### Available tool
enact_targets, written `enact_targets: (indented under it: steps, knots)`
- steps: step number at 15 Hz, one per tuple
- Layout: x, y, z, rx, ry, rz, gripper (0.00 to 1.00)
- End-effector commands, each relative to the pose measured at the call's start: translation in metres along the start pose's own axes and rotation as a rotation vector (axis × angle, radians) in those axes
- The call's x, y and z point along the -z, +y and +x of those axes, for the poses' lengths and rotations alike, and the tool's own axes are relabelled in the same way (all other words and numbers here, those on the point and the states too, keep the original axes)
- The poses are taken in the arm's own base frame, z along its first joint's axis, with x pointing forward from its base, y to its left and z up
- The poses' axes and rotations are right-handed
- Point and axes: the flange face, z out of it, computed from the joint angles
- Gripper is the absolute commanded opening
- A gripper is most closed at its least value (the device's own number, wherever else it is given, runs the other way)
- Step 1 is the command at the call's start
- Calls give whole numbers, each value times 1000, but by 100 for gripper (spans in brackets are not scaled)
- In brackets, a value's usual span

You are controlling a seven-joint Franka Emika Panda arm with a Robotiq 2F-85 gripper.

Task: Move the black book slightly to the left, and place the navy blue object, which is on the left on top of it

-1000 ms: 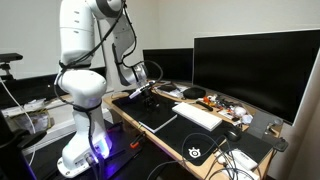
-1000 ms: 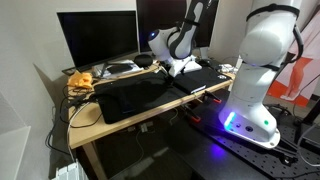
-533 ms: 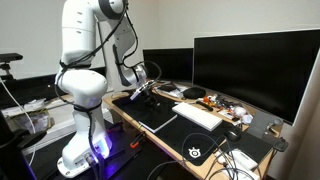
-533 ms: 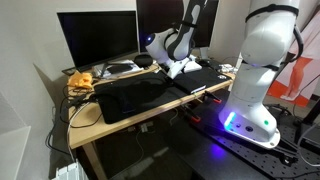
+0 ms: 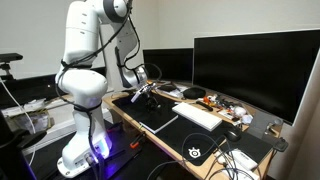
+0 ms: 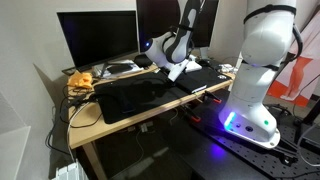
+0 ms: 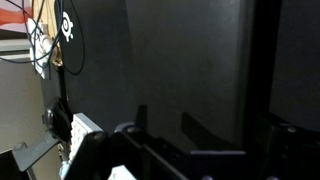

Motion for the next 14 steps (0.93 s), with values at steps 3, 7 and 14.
enact_targets:
  steps: [3,7,14]
  knots:
    - [-13,-13,4,14,-20,-62,100]
    - [-5,-12,3,23,-2,-53,59]
    - [15,-11,-11,54,35,-38,6]
